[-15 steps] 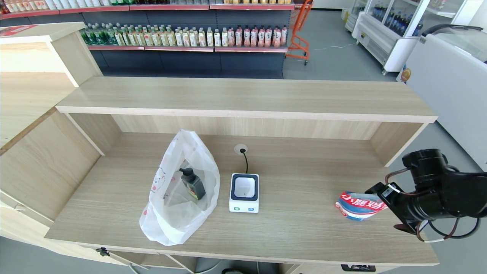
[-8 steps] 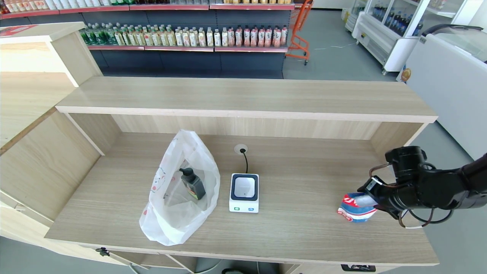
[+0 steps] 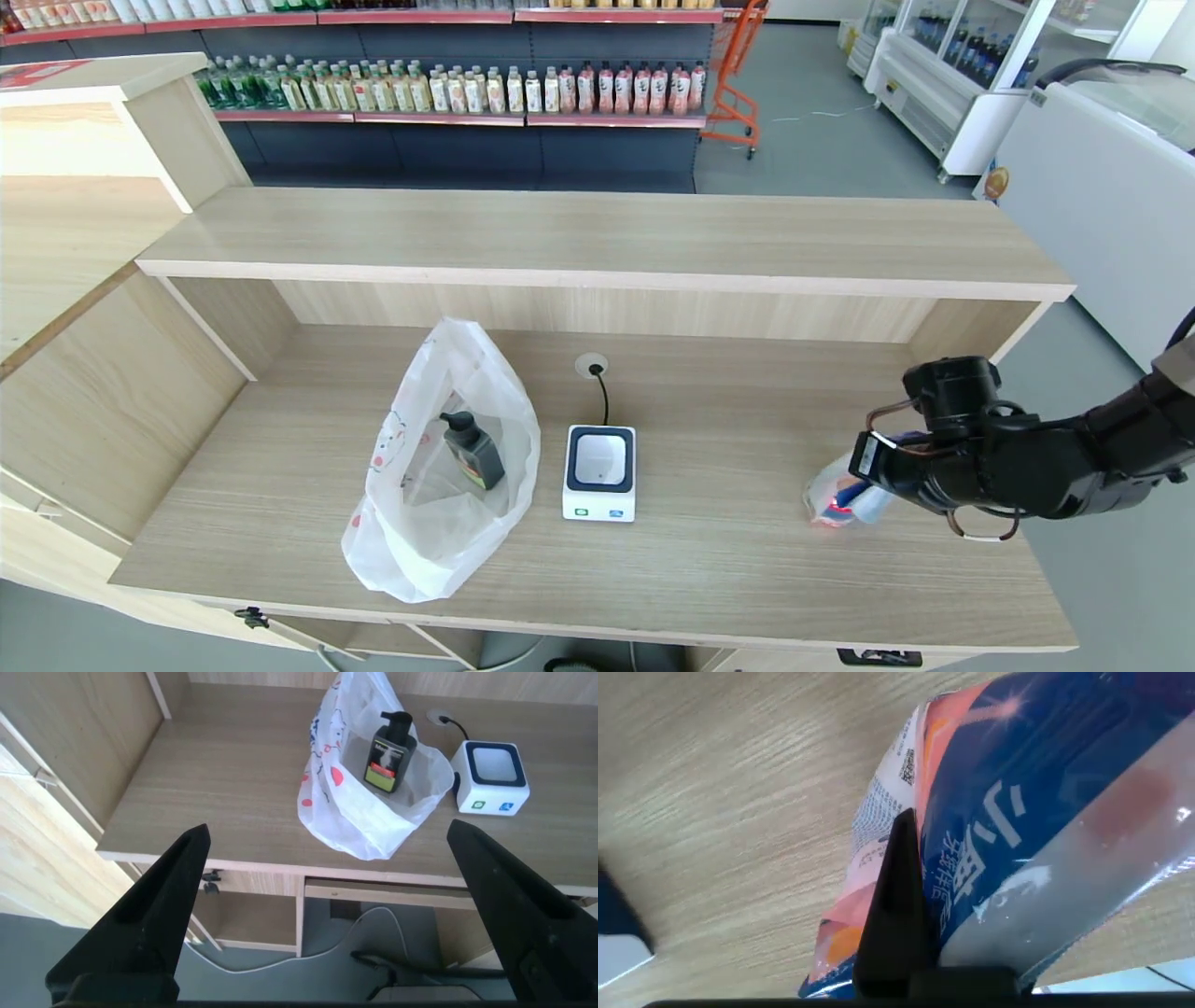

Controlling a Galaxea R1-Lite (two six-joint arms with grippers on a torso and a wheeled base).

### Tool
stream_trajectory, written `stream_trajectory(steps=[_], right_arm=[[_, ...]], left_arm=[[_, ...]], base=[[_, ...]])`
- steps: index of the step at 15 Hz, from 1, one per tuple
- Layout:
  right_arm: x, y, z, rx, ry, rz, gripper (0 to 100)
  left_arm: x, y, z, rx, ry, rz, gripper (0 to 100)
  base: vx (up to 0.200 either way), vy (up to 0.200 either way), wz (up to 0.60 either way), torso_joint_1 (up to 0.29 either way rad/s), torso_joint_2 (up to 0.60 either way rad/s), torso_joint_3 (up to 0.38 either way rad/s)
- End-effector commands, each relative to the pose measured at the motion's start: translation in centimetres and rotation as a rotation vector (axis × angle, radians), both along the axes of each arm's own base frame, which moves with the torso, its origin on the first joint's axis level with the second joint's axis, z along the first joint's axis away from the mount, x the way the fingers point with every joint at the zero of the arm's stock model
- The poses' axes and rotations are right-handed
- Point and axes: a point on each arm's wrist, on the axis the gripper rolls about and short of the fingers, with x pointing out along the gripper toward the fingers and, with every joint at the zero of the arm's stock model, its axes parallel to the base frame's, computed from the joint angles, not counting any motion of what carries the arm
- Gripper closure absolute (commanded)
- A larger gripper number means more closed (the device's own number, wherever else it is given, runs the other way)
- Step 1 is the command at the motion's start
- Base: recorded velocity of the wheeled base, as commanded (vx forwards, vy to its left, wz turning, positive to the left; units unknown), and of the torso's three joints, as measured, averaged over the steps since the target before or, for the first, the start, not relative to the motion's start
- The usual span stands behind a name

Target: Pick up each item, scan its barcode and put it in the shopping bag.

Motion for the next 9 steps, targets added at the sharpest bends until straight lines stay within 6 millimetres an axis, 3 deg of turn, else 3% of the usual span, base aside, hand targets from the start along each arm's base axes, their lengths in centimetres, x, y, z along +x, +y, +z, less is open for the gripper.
stream_trajectory(steps=[1, 3, 6, 9], right_arm=[[-2.8, 3.3, 5.7, 0.134, -0.165, 0.328, 100], [-5.8, 4.0, 8.0, 0.229, -0.269, 0.663, 100], [-8.8, 3.5, 8.6, 0.323, -0.380, 1.063, 100], [-10.0, 4.3, 9.1, 0.364, -0.384, 1.145, 100]], left_arm=[[0.0, 0.0, 0.0, 0.000, -0.001, 0.000, 0], [0.0, 0.0, 0.0, 0.000, -0.001, 0.000, 0], [0.0, 0.0, 0.0, 0.000, -0.001, 0.000, 0], [0.0, 0.0, 0.0, 0.000, -0.001, 0.000, 0]], base=[[0.000, 0.000, 0.00, 0.000, 0.00, 0.000], [0.000, 0.000, 0.00, 0.000, 0.00, 0.000], [0.000, 0.000, 0.00, 0.000, 0.00, 0.000], [0.000, 0.000, 0.00, 0.000, 0.00, 0.000]])
